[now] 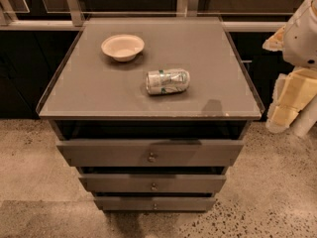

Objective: Open top drawer

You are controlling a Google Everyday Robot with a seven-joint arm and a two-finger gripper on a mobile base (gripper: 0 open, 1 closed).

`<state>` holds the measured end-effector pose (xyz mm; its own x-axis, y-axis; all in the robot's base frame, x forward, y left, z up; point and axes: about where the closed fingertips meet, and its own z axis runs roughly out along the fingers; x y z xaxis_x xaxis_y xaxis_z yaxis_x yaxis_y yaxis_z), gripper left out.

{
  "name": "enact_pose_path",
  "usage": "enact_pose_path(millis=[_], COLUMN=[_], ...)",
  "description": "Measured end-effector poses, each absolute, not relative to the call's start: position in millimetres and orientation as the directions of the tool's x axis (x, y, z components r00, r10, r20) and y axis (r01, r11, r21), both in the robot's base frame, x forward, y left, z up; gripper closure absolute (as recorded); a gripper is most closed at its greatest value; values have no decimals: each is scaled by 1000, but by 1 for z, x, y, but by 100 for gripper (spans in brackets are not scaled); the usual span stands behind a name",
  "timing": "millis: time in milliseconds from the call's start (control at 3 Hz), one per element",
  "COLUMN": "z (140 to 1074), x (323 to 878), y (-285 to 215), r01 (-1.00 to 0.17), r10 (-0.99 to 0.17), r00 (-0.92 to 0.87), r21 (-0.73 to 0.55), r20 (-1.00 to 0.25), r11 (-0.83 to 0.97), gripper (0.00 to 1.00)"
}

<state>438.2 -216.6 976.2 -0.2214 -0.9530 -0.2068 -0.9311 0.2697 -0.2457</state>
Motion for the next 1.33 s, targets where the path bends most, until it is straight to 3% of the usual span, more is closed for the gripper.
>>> enact_pose_path(millis=[667, 1333], z=[969, 873], x=[432, 385], y=[-221, -224], r01=[-925, -887], r10=[-946, -849], r00=[-239, -365], r21=[-244, -135], r20=[-220, -382], r11=[291, 442], gripper=[0, 0])
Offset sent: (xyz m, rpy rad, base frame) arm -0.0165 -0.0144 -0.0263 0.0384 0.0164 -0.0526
